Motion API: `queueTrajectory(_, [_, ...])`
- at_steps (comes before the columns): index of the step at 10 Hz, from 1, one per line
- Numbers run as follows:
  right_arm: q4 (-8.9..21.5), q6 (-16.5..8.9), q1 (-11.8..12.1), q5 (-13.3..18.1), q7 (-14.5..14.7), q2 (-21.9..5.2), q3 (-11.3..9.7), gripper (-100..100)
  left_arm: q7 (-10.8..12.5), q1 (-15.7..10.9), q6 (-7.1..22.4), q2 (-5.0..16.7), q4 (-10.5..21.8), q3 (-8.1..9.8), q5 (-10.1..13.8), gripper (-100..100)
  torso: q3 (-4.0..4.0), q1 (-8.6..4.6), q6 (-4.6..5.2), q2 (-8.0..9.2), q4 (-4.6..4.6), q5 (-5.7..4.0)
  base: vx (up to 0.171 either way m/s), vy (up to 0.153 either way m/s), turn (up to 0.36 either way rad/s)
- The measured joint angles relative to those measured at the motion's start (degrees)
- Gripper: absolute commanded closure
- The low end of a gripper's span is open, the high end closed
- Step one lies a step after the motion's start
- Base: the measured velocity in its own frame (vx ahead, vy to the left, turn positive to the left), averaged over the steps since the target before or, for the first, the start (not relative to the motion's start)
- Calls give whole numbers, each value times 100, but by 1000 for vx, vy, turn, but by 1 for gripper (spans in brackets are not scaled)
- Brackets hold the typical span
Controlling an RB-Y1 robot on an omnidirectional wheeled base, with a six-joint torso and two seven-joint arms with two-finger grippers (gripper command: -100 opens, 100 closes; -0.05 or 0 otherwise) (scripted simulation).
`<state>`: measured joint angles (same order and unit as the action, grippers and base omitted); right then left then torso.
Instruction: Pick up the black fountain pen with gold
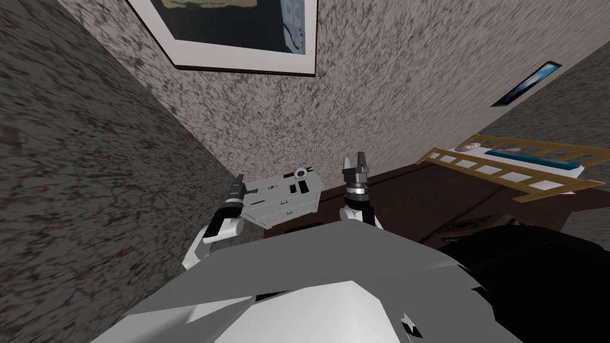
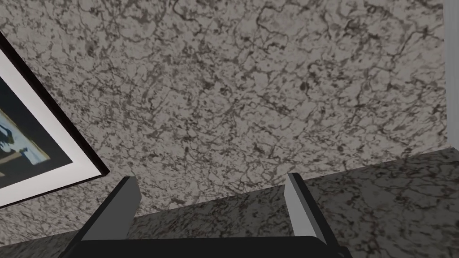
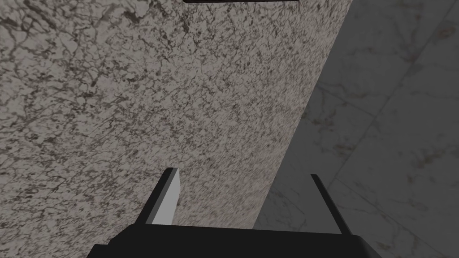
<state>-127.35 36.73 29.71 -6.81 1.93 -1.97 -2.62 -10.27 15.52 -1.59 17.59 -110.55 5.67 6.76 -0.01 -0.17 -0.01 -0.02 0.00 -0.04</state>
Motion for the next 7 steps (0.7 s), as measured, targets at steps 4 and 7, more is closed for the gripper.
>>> queueTrajectory(4, [0, 0, 0, 0, 0, 0, 0, 0, -12, -148, 475, 158, 444, 108, 209, -100, 1, 9, 0, 1, 0, 2, 5, -32, -22])
queueTrajectory(7, [0, 0, 0, 0, 0, 0, 0, 0, -42, -338, 952, 256, 797, 190, 359, -100, 0, 2, -1, 1, 0, 1, 3, -40, -20])
